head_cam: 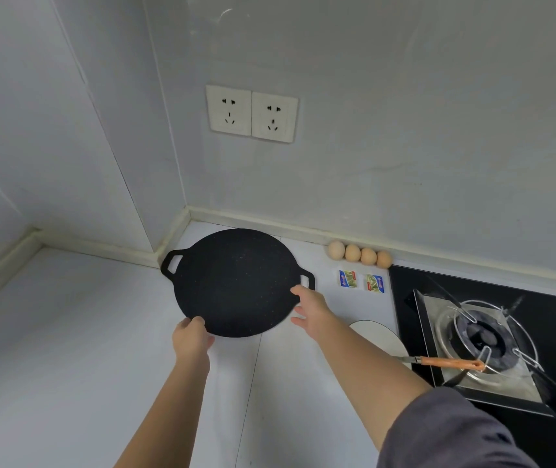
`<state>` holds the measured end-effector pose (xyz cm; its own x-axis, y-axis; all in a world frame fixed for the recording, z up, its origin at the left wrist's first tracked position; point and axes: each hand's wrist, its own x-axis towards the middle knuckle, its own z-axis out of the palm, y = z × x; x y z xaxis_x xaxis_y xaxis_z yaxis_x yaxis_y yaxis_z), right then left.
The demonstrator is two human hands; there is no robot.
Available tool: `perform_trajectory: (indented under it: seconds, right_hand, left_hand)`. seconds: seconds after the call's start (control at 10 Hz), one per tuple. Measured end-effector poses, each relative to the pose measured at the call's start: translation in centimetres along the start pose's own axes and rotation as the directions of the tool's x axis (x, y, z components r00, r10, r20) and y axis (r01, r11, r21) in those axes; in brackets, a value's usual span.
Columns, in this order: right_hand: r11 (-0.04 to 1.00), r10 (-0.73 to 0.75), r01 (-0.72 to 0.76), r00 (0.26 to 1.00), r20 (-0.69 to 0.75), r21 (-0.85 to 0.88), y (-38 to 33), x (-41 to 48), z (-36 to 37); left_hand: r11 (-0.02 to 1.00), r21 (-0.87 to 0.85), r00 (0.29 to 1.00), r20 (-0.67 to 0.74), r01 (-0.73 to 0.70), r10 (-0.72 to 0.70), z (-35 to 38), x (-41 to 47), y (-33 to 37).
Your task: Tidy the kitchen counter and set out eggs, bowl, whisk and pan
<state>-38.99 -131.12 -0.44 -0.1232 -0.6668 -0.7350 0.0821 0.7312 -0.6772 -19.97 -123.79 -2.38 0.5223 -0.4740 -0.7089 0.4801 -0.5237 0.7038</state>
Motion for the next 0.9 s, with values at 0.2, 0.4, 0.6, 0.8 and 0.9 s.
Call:
perform_trajectory:
  seconds: [0.2,0.4,0.6,0.8,0.9]
  right_hand:
    - [0.997,0.014,-0.016,0.999,0.030,0.076,0.3,0.7,0.0]
    - [0.976,0.026,-0.035,0.998,0.049,0.215,0.4,1.0,-0.1]
    - [0.950,0.029,-0.050,0.997,0.073,0.307,0.9,0.4,-0.1]
    - [0.934,0.013,-0.049,0.995,0.103,0.353,0.9,-0.1,-0.4]
    - [0.937,0.005,-0.055,0.990,0.144,0.345,1.2,-0.7,-0.7]
  left_hand:
    - [1.000,0.002,0.999,-0.035,-0.008,0.008,1.0,0.1,0.2]
    - [0.995,0.090,0.998,-0.021,-0.052,0.054,1.4,0.1,0.0]
    - [0.989,0.135,0.998,-0.021,-0.059,0.063,1.6,0.2,-0.3]
    - [0.985,0.131,0.993,-0.007,-0.114,0.116,1.8,-1.1,-0.4]
    - [0.979,0.157,0.991,0.002,-0.131,0.132,1.4,-1.9,-0.4]
